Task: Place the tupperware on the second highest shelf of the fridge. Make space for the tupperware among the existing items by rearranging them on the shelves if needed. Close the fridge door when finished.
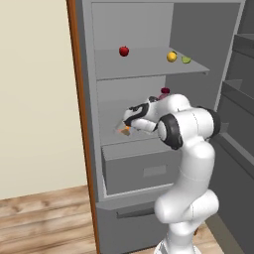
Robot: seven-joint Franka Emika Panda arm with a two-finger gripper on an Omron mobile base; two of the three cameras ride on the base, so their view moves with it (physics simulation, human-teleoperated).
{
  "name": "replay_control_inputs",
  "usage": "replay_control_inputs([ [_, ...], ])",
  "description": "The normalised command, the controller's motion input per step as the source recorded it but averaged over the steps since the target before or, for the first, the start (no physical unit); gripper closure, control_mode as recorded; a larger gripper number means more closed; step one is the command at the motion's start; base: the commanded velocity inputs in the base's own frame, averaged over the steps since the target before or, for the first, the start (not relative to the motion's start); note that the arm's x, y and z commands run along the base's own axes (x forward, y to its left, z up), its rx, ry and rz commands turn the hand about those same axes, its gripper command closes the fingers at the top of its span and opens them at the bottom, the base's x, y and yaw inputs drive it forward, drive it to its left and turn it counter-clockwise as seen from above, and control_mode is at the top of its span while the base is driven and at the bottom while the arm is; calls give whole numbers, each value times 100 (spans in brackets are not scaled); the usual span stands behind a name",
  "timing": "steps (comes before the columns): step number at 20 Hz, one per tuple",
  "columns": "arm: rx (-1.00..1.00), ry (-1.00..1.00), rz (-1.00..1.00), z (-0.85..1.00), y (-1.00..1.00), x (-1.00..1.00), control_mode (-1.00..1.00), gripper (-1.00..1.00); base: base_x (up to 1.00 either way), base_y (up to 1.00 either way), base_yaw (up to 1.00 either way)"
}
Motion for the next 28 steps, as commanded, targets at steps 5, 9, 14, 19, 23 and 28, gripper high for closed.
replay_control_inputs([
  [5,-4,0,2,-6,14,37,-100,-100,0,0,0],
  [9,-1,0,0,-1,3,39,-100,-100,0,0,0],
  [14,-1,-4,0,0,0,11,-100,-100,0,0,0],
  [19,-5,-9,0,3,0,-35,-100,-100,0,0,0],
  [23,-4,-16,0,35,0,-68,-100,-100,0,0,0],
  [28,-5,-16,4,47,0,-89,-100,-100,0,0,0],
])
